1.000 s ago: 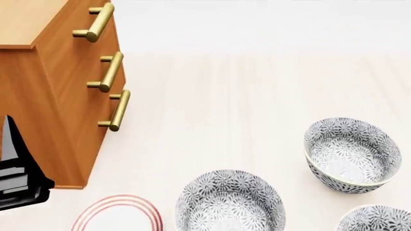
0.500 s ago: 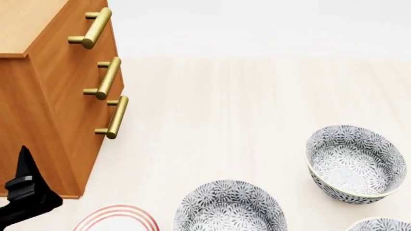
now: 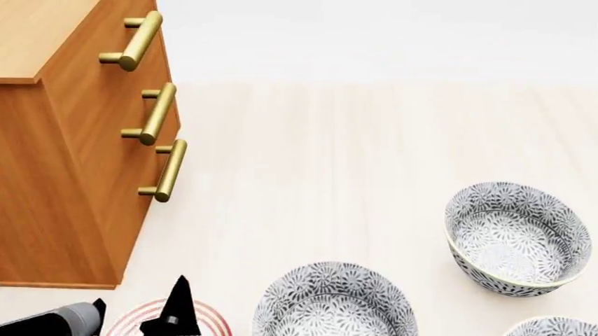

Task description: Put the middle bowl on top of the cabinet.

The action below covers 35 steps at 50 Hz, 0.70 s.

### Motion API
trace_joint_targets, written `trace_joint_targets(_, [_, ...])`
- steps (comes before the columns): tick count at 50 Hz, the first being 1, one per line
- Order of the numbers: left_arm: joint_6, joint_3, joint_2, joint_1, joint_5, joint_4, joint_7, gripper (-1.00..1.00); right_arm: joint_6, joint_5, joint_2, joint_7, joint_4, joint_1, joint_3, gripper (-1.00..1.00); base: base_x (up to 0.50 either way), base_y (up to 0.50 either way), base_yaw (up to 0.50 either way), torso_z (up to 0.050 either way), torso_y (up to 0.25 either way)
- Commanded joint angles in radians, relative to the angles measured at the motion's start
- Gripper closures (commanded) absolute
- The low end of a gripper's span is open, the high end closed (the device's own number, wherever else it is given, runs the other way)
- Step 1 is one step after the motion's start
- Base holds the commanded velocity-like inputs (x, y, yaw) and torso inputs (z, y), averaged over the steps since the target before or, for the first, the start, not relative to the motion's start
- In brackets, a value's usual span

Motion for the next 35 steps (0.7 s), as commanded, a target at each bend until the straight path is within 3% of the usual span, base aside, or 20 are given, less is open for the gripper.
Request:
trace_joint_targets(1, [-0.010, 0.170, 0.019, -0.031, -0.090, 0.008, -0.113, -1.00, 0.031, -0.037, 0.022, 0.030, -0.002, 0.029, -0.052, -1.00, 0.00, 0.00, 0.00, 0.000, 0.000])
trace_joint_targets(10, [0.067, 0.205, 0.014, -0.106, -0.255, -0.072, -0.258, -1.00, 0.010, -0.005, 0.042, 0.026, -0.010, -0.019, -0.035, -1.00, 0.00, 0.00, 0.00, 0.000, 0.000])
trace_joint_targets(18, [0.160, 0.231, 0.012, -0.122, -0.373, -0.183, -0.238, -1.00, -0.012, 0.021, 0.048, 0.018, -0.009, -0.042, -0.016, -1.00, 0.00, 0.00, 0.00, 0.000, 0.000])
trace_joint_targets(35, [0.273, 0.289, -0.019, -0.130, -0.346, -0.294, -0.178, -1.00, -0.020, 0.028, 0.051, 0.012, 0.003, -0.035, -0.007, -1.00, 0.00, 0.00, 0.00, 0.000, 0.000])
